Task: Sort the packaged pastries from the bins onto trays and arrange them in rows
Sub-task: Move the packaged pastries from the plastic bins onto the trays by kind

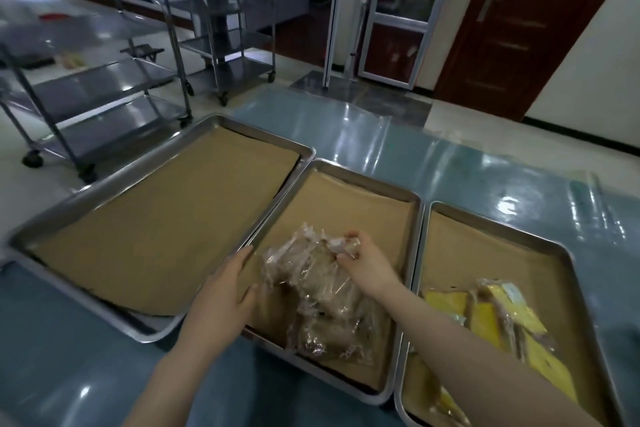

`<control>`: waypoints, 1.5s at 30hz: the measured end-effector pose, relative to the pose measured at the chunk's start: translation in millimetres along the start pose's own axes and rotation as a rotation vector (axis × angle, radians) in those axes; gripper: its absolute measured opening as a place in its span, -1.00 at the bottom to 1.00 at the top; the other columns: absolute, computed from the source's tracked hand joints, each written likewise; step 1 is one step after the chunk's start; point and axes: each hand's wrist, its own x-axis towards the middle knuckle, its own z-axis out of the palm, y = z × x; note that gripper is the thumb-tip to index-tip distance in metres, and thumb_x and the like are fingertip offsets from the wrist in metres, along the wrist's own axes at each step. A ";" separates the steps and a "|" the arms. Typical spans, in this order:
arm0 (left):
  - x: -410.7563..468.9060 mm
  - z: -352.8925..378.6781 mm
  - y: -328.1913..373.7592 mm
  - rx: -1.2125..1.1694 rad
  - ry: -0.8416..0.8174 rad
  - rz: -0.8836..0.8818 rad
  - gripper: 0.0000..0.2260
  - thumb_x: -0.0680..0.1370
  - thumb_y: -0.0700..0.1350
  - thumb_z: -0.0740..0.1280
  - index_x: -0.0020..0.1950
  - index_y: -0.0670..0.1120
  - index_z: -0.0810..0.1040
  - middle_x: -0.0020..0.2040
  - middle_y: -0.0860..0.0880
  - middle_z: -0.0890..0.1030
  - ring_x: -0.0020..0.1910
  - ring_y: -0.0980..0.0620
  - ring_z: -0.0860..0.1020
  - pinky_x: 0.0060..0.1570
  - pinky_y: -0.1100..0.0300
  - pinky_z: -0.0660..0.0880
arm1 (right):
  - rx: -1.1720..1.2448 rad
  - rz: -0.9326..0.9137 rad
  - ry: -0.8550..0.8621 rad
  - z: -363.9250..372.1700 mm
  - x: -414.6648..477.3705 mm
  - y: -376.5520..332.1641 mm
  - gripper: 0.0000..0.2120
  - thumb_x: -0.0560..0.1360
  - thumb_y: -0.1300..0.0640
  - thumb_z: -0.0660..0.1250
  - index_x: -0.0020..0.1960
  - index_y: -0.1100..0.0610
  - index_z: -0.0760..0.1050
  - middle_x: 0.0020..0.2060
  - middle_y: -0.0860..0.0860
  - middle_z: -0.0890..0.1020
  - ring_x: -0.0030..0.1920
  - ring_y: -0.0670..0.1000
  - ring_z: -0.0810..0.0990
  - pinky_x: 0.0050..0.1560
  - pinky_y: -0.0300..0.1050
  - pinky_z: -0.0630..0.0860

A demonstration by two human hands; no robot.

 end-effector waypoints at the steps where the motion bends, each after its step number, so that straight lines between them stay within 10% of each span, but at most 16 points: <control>1: 3.1 0.3 -2.3 0.003 -0.010 0.001 -0.47 0.53 -0.13 0.29 0.46 0.09 0.22 0.39 0.08 0.39 0.27 0.00 0.43 0.19 0.13 0.36 | 0.021 0.026 0.028 1.2 5.1 1.2 -0.63 0.57 0.09 0.27 0.34 0.04 0.30 -0.07 0.01 0.61 -0.40 -0.08 0.51 -0.45 -0.20 0.42; 5: 13.9 4.7 -5.2 0.025 -0.042 0.021 -0.49 0.54 -0.10 0.28 0.46 0.10 0.22 0.39 0.09 0.38 0.25 0.04 0.42 0.11 0.22 0.33 | -0.018 0.081 0.091 -2.7 12.9 8.2 -0.52 0.55 -0.05 0.29 0.41 0.04 0.28 0.20 -0.01 0.55 -0.16 -0.06 0.59 -0.18 -0.07 0.58; 19: -6.2 21.9 67.2 0.185 -0.161 0.282 -0.44 0.56 -0.03 0.24 0.51 0.16 0.11 0.50 0.14 0.20 0.46 0.13 0.16 0.37 0.24 0.17 | -0.520 -0.355 -0.076 -61.2 -72.7 35.1 -0.40 0.57 -0.11 0.21 0.53 -0.08 0.06 0.52 -0.10 0.15 0.51 -0.06 0.07 0.43 -0.17 -0.01; 24: -23.3 26.7 138.4 0.202 -0.140 0.454 -0.49 0.57 -0.04 0.24 0.49 0.17 0.16 0.48 0.15 0.21 0.48 0.15 0.09 0.45 0.10 0.09 | -0.638 -0.413 0.021 -121.2 -120.6 47.5 -0.45 0.58 -0.09 0.20 0.52 -0.10 0.11 0.51 -0.08 0.17 0.51 -0.03 0.06 0.46 -0.07 0.03; 33: -69.8 99.2 298.8 0.023 -0.141 0.788 -0.58 0.56 -0.17 0.27 0.41 0.05 0.35 0.33 0.22 0.30 0.35 0.33 0.13 0.28 0.52 -0.05 | -0.534 -0.315 0.367 -280.3 -233.4 98.2 -0.70 0.55 0.00 0.28 0.28 -0.05 0.49 0.22 -0.12 0.55 0.24 -0.07 0.46 0.22 -0.25 0.31; 45: -174.0 260.1 449.4 -0.119 -0.241 0.801 -0.66 0.54 -0.15 0.30 0.30 0.09 0.46 0.26 0.14 0.47 0.19 0.32 0.33 0.10 0.67 0.07 | -0.524 -0.027 0.395 -446.5 -362.2 297.2 -0.75 0.55 -0.03 0.27 0.21 -0.11 0.51 0.15 -0.18 0.57 0.09 -0.15 0.50 0.03 -0.26 0.35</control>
